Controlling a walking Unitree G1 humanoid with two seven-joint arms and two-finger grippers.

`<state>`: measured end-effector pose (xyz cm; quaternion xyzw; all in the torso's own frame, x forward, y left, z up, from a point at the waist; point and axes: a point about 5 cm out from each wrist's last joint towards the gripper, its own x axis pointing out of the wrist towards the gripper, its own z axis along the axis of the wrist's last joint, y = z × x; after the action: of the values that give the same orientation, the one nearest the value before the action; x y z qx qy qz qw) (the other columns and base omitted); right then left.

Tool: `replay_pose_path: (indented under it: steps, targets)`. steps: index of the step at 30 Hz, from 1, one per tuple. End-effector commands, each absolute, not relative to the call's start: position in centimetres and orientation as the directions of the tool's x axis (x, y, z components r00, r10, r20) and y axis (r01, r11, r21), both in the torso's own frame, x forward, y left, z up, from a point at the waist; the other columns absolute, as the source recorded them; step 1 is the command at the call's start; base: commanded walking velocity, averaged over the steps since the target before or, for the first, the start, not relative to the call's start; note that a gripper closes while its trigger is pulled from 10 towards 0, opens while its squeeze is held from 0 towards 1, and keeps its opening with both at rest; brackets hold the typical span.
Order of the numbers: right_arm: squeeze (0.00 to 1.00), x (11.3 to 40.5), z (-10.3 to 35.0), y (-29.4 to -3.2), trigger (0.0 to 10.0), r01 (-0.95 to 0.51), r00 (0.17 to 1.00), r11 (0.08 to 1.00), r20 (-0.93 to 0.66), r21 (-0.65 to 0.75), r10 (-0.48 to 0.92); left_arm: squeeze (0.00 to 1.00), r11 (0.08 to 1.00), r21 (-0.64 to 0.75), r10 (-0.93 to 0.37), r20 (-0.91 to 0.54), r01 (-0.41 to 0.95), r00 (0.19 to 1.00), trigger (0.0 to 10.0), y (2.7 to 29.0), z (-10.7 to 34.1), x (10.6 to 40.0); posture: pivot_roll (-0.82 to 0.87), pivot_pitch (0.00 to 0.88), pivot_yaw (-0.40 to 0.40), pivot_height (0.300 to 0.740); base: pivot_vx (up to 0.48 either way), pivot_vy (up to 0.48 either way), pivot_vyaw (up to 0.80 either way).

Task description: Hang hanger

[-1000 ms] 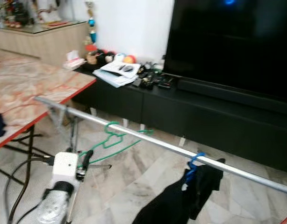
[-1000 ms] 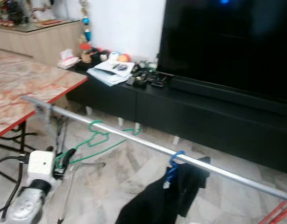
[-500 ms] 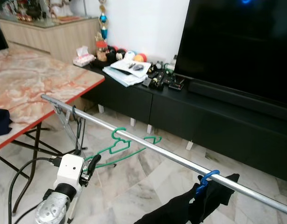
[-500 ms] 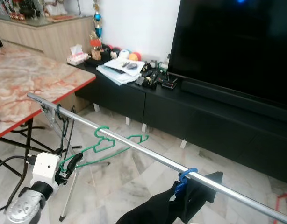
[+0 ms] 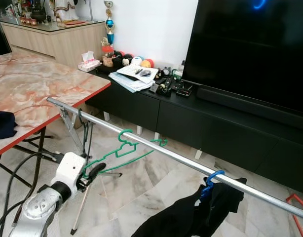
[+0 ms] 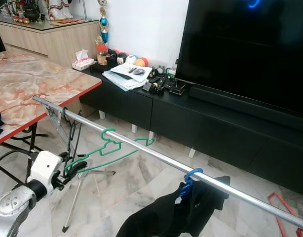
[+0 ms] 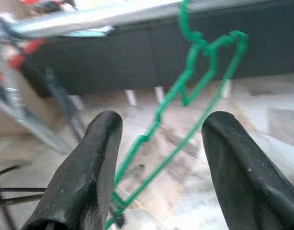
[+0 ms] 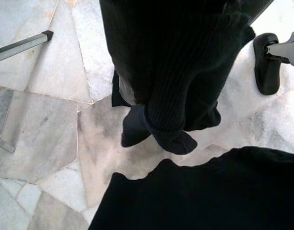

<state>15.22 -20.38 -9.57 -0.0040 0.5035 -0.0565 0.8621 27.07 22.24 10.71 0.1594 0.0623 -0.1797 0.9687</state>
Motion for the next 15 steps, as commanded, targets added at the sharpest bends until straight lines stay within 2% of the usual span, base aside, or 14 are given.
replay_pose_path:
  steps: [1,8,15]
  targets:
    - [0.0,15.7,-9.3,-20.6,10.0,0.087,0.499,0.993,-0.86,-0.073,-0.107,0.0,0.865,0.298,-0.352,-0.214,0.404,0.911,10.0,22.2,10.5,27.8,0.19,0.0,-0.072,0.74,0.0,0.0,0.0]
    - [0.0,15.8,-9.3,-20.6,10.0,0.092,0.5,0.993,-0.859,-0.074,-0.11,0.0,0.882,0.313,-0.31,-0.18,0.353,0.934,10.0,22.3,11.1,31.5,0.18,0.0,-0.071,0.74,0.0,0.0,0.0]
    - [0.0,15.7,-9.3,-20.6,10.0,0.097,0.501,0.993,-0.858,-0.073,-0.112,0.0,0.88,0.264,-0.364,-0.158,0.394,0.918,10.0,21.0,11.5,33.3,0.16,0.0,-0.064,0.74,0.0,0.0,0.0]
